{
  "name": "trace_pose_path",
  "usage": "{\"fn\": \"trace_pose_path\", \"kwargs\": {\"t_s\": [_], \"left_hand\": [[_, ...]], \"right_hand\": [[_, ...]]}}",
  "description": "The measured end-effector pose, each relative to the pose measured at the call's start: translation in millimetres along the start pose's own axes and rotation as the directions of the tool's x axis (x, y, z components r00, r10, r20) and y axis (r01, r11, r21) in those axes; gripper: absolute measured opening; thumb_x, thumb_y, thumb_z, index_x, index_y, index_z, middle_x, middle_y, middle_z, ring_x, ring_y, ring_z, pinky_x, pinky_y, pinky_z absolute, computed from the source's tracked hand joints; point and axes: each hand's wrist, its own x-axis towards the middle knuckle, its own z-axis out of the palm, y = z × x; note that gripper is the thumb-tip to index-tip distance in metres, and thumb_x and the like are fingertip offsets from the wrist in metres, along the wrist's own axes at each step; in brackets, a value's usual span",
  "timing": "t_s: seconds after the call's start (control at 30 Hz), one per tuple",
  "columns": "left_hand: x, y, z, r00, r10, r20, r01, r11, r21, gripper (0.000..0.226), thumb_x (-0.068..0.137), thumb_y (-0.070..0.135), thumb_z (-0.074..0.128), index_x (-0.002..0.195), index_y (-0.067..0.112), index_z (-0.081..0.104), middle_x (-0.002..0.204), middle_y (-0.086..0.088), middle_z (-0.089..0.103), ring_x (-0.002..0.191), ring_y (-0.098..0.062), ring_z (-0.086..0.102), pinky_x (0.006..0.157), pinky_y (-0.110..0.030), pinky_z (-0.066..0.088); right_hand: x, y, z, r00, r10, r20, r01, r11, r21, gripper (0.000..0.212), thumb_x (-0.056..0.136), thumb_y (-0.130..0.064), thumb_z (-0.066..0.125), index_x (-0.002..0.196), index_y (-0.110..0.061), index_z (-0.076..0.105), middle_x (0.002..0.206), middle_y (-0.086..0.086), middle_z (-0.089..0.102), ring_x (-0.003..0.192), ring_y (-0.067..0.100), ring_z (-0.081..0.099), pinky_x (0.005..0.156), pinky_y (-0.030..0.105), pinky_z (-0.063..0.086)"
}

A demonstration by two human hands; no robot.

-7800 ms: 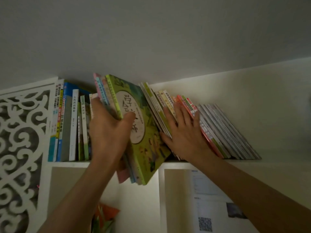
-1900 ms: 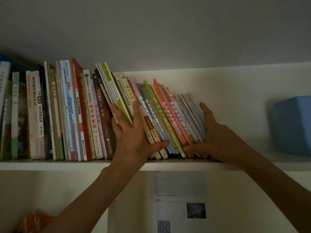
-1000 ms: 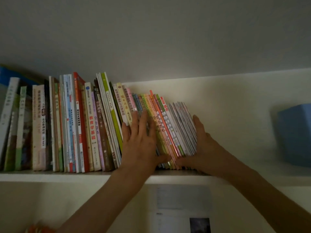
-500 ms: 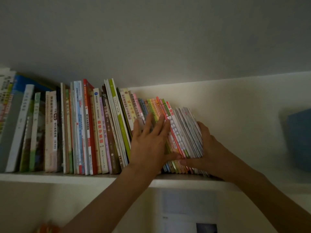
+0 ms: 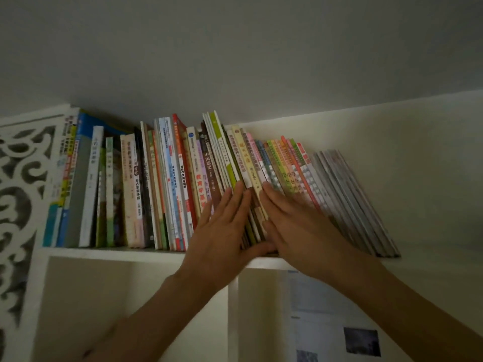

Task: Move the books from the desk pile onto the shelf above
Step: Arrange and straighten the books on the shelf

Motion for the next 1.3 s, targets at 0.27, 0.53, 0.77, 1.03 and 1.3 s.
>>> {"fn": "trace_pose_path", "kwargs": {"t_s": [0.27, 0.53, 0.77, 1.03, 1.3], "left_hand": [[3, -24, 7, 0.965, 0.168, -0.201, -0.199, 0.969, -0.145, 0.073, 0.085, 0.060, 0.036, 0.141, 0.012, 0.038, 0.146, -0.007, 0.038, 0.134, -0.018, 0.034, 0.106, -0.045, 0.018], [33, -78, 0, 0.967, 0.113, -0.228, -0.165, 0.961, -0.223, 0.068, 0.089, 0.053, 0.019, 0.147, 0.018, 0.025, 0.156, -0.002, 0.018, 0.142, -0.017, 0.019, 0.113, -0.044, 0.019], [32, -88, 16, 0.956, 0.179, -0.234, -0.220, 0.962, -0.161, 0.061, 0.094, 0.043, 0.027, 0.148, 0.017, 0.021, 0.155, -0.004, 0.018, 0.136, -0.013, 0.028, 0.111, -0.043, 0.016], [12, -81, 10, 0.949, 0.162, -0.269, -0.216, 0.958, -0.188, 0.055, 0.097, 0.047, 0.023, 0.143, 0.018, 0.032, 0.148, -0.002, 0.036, 0.135, -0.016, 0.032, 0.106, -0.049, 0.018], [7, -77, -1, 0.983, 0.107, -0.149, -0.138, 0.966, -0.220, 0.067, 0.084, 0.052, 0.012, 0.146, 0.029, 0.007, 0.152, 0.012, 0.001, 0.138, -0.005, -0.005, 0.108, -0.033, -0.013]], "right_hand": [[17, -11, -7, 0.995, 0.078, -0.060, -0.083, 0.994, -0.078, 0.052, 0.088, -0.031, 0.029, 0.126, -0.011, 0.059, 0.133, 0.006, 0.057, 0.121, 0.020, 0.055, 0.109, 0.046, 0.028], [53, -12, -4, 0.995, 0.103, -0.009, -0.102, 0.992, 0.070, 0.063, 0.098, -0.019, 0.039, 0.150, -0.018, 0.006, 0.154, -0.010, -0.014, 0.145, 0.008, -0.001, 0.117, 0.025, 0.001], [62, -12, -19, 0.979, 0.201, 0.033, -0.203, 0.951, 0.235, 0.065, 0.086, -0.032, 0.049, 0.145, -0.036, 0.023, 0.155, -0.012, 0.020, 0.144, 0.010, 0.011, 0.118, 0.046, -0.005], [48, -17, -3, 0.958, 0.272, -0.093, -0.213, 0.888, 0.407, 0.063, 0.079, -0.032, 0.045, 0.140, -0.029, 0.030, 0.131, -0.001, 0.050, 0.121, 0.020, 0.043, 0.103, 0.043, 0.039], [62, -2, -22, 0.967, 0.252, -0.030, -0.218, 0.888, 0.405, 0.053, 0.080, -0.037, 0.049, 0.133, -0.033, 0.045, 0.129, -0.009, 0.056, 0.119, 0.013, 0.048, 0.101, 0.043, 0.040]]}}
